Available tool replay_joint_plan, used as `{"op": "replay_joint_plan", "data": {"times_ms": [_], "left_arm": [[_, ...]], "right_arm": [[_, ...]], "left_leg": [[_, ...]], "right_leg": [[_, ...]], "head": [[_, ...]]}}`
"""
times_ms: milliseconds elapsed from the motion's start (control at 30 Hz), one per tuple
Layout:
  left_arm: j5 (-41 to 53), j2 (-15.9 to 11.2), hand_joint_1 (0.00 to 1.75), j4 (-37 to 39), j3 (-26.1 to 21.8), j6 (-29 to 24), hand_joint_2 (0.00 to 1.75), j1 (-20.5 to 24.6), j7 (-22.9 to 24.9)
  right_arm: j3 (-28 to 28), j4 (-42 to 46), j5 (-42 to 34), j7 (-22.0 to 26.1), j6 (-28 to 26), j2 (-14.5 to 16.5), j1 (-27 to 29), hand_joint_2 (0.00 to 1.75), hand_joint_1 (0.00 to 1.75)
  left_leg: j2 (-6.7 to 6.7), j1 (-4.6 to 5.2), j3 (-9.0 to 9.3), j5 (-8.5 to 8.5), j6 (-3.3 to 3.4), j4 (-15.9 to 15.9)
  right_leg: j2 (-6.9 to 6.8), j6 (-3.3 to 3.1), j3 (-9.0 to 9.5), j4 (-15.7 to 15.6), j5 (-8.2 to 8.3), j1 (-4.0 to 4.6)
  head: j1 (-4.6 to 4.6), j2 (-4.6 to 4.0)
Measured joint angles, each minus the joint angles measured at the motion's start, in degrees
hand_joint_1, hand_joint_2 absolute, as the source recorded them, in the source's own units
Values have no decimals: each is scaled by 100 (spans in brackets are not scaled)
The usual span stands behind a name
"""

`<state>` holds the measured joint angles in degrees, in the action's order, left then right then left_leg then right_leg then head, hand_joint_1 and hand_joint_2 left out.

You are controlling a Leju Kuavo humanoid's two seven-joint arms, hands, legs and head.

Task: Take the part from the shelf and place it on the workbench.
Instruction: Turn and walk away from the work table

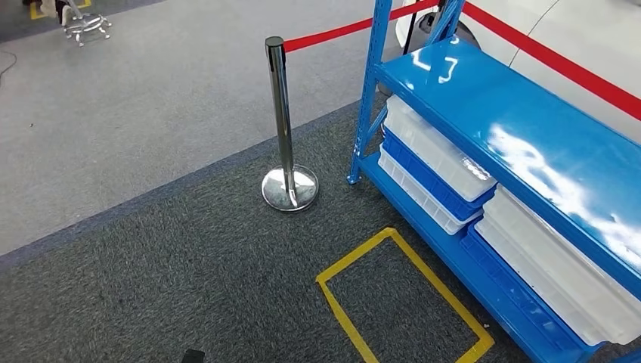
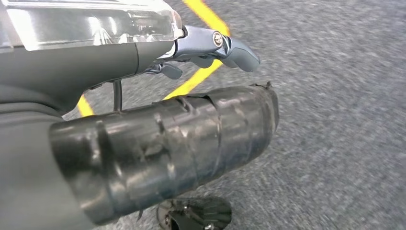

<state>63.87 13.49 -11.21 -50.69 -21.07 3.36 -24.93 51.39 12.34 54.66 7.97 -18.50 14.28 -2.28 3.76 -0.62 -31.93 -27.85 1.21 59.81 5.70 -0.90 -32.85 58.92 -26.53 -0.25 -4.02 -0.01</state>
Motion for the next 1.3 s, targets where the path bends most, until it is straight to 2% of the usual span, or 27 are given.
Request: {"op": "replay_joint_plan", "data": {"times_ms": [33, 100, 167, 233, 300, 333, 367, 400, 467, 533, 600, 633, 700, 767, 800, 833, 867, 900, 933, 1000, 1033, 1067, 1100, 1133, 1200, 1267, 1300], "left_arm": [[3, -4, 0, 0, 0, 2, 0, 5, -4], [17, -3, 0, 0, -1, 5, 0, 15, -11], [33, 1, 0, 0, -3, 7, 0, 20, -14], [40, 0, 0, 0, -5, 8, 0, 15, -19], [42, -2, 0, 0, -8, 12, 0, 1, -21], [44, -3, 0, 0, -8, 15, 0, -2, -21], [45, -2, 0, 0, -9, 18, 0, -1, -21], [46, -2, 0, 0, -9, 21, 0, 4, -22], [48, -1, 0, 0, -9, 25, 0, 11, -24], [48, -1, 0, 0, -9, 27, 0, 16, -26], [49, 4, 0, 0, -9, 30, 0, 35, -27], [49, 7, 0, 0, -9, 32, 0, 46, -28], [50, 11, 0, 0, -9, 34, 0, 60, -33], [50, 10, 0, 0, -9, 40, 0, 50, -36], [50, 10, 0, 0, -9, 43, 0, 37, -34], [50, 10, 0, 0, -9, 45, 0, 24, -32], [50, 10, 0, 0, -9, 46, 0, 15, -30], [50, 10, 0, 0, -9, 46, 0, 11, -27], [50, 9, 0, 0, -9, 46, 0, 12, -26], [50, 3, 0, 0, -9, 46, 0, 11, -19], [52, -1, 0, 0, -9, 46, 0, 12, -15], [54, -3, 0, 0, -9, 46, 0, 13, -11], [55, -2, 0, 0, -9, 46, 0, 17, -9], [56, 3, 0, 0, -10, 45, 0, 21, -8], [56, 9, 0, 0, -13, 42, 0, 21, -9], [57, 9, 0, 0, -14, 39, 0, 7, -9], [57, 9, 0, 0, -15, 39, 0, -1, -9]], "right_arm": [[0, -2, 5, 1, 1, 2, -2, 0, 0], [0, -6, 11, 1, 1, 2, 13, 0, 0], [0, -10, 14, 1, 1, 2, 30, 0, 0], [0, -10, 15, 1, 1, 1, 18, 0, 0], [0, -10, 16, 1, 0, 1, 2, 0, 0], [0, -10, 17, 1, 1, 0, 0, 0, 0], [0, -10, 17, 1, 1, -2, 5, 0, 0], [0, -10, 17, 1, 1, -5, 11, 0, 0], [0, -10, 18, 1, 1, -13, 14, 0, 0], [0, -10, 20, 1, 1, -16, -2, 0, 0], [0, -10, 22, 1, 1, -17, 0, 0, 0], [0, -10, 24, 0, 1, -17, 7, 0, 0], [0, -10, 30, -2, 1, -19, 6, 0, 0], [0, -10, 33, -5, 1, -22, -4, 0, 0], [0, -10, 33, -6, 1, -23, -7, 0, 0], [0, -10, 33, -7, 1, -23, -4, 0, 0], [1, -10, 33, -8, 2, -23, 1, 0, 0], [1, -10, 33, -8, 4, -23, 5, 0, 0], [2, -10, 33, -8, 5, -23, 8, 0, 0], [2, -11, 33, -7, 8, -23, 2, 0, 0], [2, -12, 34, -6, 8, -23, -1, 0, 0], [2, -13, 36, -6, 8, -23, 1, 0, 0], [2, -13, 37, -6, 8, -23, 8, 0, 0], [1, -13, 37, -7, 8, -25, 20, 0, 0], [0, -13, 38, -9, 7, -28, 29, 0, 0], [0, -13, 39, -11, 7, -30, 15, 0, 0], [0, -13, 39, -13, 7, -30, 9, 0, 0]], "left_leg": [[69, 8, 30, 9, 10, -97], [-28, 16, 50, 34, 51, -137], [-164, -5, 84, 82, 130, -208], [-321, -11, 94, 108, 183, -252], [-484, 4, 84, 100, 195, -248], [-567, 9, 83, 91, 193, -244], [-643, 11, 85, 80, 187, -238], [-708, 11, 94, 67, 180, -232], [-826, 25, 126, 32, 147, -220], [-926, 45, 155, 3, 91, -214], [-1023, 55, 186, -10, 28, -227], [-1012, 47, 199, -33, -3, -212], [-791, 27, 108, -239, -56, 51], [-511, 0, -199, -622, -86, 723], [-459, -5, -371, -773, -95, 1084], [-439, -6, -490, -826, -99, 1321], [-431, -6, -515, -758, -95, 1349], [-413, -6, -439, -582, -84, 1160], [-344, -8, -282, -343, -67, 795], [-50, -17, 11, -34, -30, 91], [63, -15, 82, 12, -20, -85], [112, -9, 102, 0, -12, -142], [57, -9, 108, 10, 0, -161], [-9, -15, 124, 28, 27, -183], [-160, -39, 149, 63, 101, -243], [-332, -29, 161, 65, 152, -267], [-426, -19, 161, 57, 163, -266]], "right_leg": [[50, 34, -20, 4, 5, -11], [137, 120, -43, -15, 27, -32], [-56, 176, -111, 117, -69, -22], [-386, 207, -374, 663, -400, -16], [-500, 243, -721, 1365, -713, -38], [-518, 256, -801, 1532, -734, -47], [-537, 262, -760, 1471, -641, -51], [-572, 259, -617, 1213, -473, -51], [-787, 215, -173, 404, -137, -22], [-919, 144, 45, -34, -22, 26], [-822, 78, 36, -75, -14, 41], [-764, 48, 47, -103, 4, 28], [-651, -20, 78, -167, 48, -15], [-534, -59, 77, -183, 64, -29], [-465, -67, 71, -179, 64, -25], [-388, -70, 69, -171, 63, -21], [-309, -68, 70, -159, 60, -19], [-221, -62, 72, -145, 56, -17], [-139, -51, 73, -128, 49, -19], [0, -9, 47, -77, 31, -17], [58, 20, 21, -56, 29, -24], [116, 58, -5, -45, 34, -32], [180, 99, -29, -49, 47, -37], [181, 133, -42, -47, 49, -42], [-67, 192, -139, 152, -84, -19], [-406, 235, -445, 785, -429, -16], [-475, 256, -641, 1169, -590, -27]], "head": [[1, 1], [0, 0], [-4, -1], [-10, -1], [-11, -1], [-10, -1], [-10, -1], [-10, -1], [-10, 0], [-9, -1], [-8, -1], [-9, 0], [2, 0], [15, 0], [17, 0], [18, 1], [17, 0], [17, -1], [17, -1], [16, -1], [15, -1], [15, -1], [15, -1], [15, 0], [-1, 0], [-16, 1], [-15, 0]]}}
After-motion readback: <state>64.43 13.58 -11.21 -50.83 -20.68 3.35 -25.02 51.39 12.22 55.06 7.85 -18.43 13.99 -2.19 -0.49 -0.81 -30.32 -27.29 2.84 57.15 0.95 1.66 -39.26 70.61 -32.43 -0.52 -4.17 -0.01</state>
